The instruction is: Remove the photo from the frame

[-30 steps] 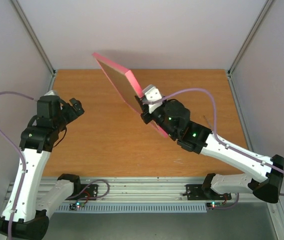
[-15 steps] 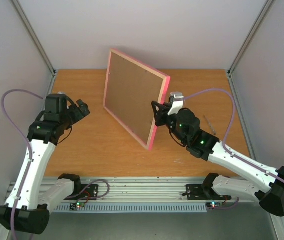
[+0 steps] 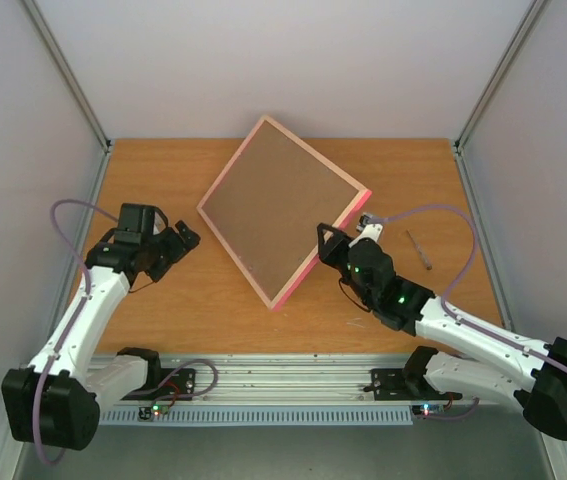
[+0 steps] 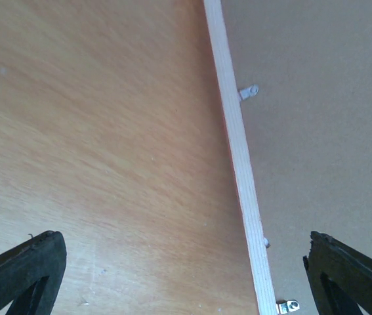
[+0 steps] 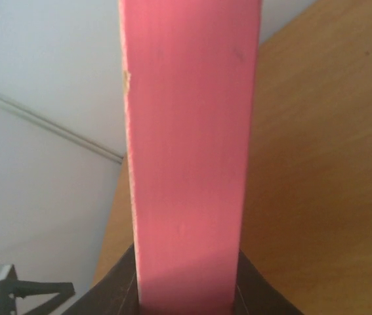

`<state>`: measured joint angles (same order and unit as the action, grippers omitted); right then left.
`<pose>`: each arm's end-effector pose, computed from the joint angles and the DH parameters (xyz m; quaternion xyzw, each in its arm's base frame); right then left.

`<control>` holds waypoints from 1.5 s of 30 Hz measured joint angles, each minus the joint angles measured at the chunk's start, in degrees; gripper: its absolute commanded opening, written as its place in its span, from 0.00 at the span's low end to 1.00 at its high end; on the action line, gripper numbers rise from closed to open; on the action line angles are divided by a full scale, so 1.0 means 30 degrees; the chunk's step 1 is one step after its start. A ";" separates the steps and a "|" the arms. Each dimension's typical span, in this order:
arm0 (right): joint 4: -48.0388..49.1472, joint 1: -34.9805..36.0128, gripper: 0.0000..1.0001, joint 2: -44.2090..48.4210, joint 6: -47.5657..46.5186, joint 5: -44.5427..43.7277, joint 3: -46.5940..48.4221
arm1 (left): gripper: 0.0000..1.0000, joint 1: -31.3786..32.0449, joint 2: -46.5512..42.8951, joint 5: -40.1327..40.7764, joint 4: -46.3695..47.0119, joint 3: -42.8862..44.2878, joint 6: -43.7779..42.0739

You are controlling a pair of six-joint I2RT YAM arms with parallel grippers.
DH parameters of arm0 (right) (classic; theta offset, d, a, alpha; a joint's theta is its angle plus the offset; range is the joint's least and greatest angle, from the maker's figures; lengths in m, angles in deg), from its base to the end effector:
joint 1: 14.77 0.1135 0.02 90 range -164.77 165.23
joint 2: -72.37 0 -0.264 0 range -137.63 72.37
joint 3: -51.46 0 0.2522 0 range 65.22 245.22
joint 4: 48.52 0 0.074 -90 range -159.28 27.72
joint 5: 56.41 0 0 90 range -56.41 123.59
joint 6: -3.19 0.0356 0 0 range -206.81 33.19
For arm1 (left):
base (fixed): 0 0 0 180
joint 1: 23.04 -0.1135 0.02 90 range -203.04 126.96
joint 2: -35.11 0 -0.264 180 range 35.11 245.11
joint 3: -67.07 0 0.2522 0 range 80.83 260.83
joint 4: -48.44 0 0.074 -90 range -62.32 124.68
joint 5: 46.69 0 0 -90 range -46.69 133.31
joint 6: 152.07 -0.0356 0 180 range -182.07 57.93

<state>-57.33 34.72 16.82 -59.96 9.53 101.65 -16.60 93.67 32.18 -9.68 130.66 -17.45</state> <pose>0.1572 0.1617 0.2816 -0.0259 0.7817 0.2421 0.5741 0.1969 -0.0291 0.2738 -0.2798 0.9022 -0.2188 0.2447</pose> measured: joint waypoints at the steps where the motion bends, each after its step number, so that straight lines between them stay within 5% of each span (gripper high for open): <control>1: 0.0022 -0.0007 0.04 0.0007 0.0627 -0.0080 -0.0255 | 0.99 0.0007 0.0204 -0.0306 0.0226 -0.0240 0.0153; 14: 0.2149 -0.0022 0.16 -0.2616 0.5741 -0.0044 -0.1508 | 0.99 0.0007 0.3439 -0.3723 0.3293 -0.2055 0.1362; 19: 0.2798 -0.0022 0.29 -0.3388 0.6994 0.0270 -0.2018 | 0.98 0.0007 0.4029 -0.4306 0.3971 -0.2280 0.1552; 32: 0.1676 -0.0036 0.41 -0.5107 0.7628 0.1333 -0.3322 | 0.96 0.0138 0.5370 -0.5144 0.5807 -0.3300 0.2076; 45: 0.1253 -0.0029 0.65 -0.6754 0.7774 0.2608 -0.4503 | 0.96 0.0408 0.5778 -0.4976 0.6506 -0.4408 0.2302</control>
<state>-53.57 34.64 -3.44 -36.63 17.36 88.14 -15.38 111.01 17.25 9.84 117.43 -10.55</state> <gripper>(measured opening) 0.602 0.957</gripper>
